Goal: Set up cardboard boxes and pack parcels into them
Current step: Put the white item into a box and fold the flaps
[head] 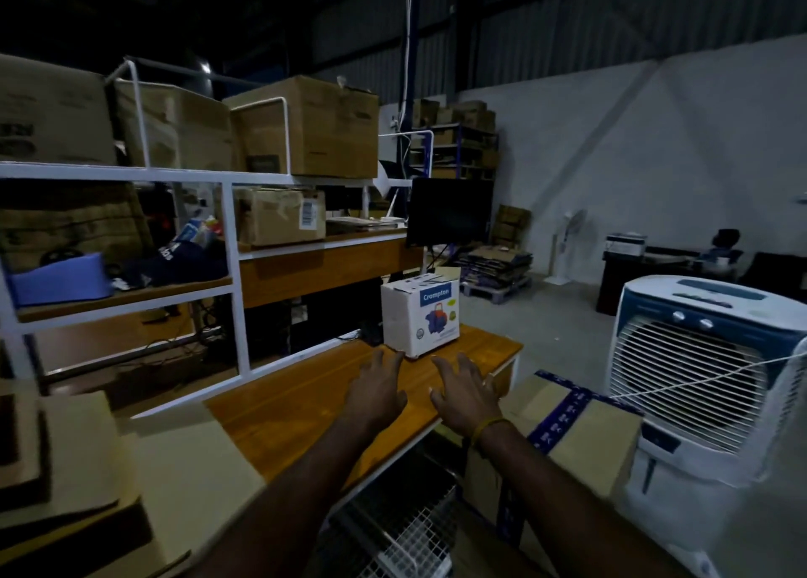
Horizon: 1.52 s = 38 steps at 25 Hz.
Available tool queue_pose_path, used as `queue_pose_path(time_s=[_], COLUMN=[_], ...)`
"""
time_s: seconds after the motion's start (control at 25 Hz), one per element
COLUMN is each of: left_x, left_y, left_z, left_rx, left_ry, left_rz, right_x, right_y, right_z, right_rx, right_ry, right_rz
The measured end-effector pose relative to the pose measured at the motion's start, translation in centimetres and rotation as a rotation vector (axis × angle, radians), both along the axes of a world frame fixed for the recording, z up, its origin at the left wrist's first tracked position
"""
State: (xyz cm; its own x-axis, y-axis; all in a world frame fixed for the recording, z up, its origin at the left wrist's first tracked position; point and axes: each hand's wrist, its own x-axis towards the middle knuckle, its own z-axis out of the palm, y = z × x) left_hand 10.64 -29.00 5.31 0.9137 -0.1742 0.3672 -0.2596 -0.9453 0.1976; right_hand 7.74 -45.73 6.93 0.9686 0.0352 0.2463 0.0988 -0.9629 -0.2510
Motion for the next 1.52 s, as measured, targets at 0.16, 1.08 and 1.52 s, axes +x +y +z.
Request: queue_pose_path(time_s=[0.16,1.08,1.52], left_x=[4.3,30.8,43.0], left_y=[-2.0,-17.1,-15.3], left_z=[-1.2,-3.2,-3.6], left_rx=[0.031,-0.042,-0.095], left_ry=[0.017,0.075,0.128], left_rz=[0.000,0.227,0.167], right_x=[4.5,34.3,46.3], right_y=[-1.7,-17.8,-14.7], right_z=[-1.0,-4.2,-5.0], right_rx=[0.006,0.040,0.071], right_ry=[0.019,0.032,0.061], right_rz=[-0.016,0.151,0.240])
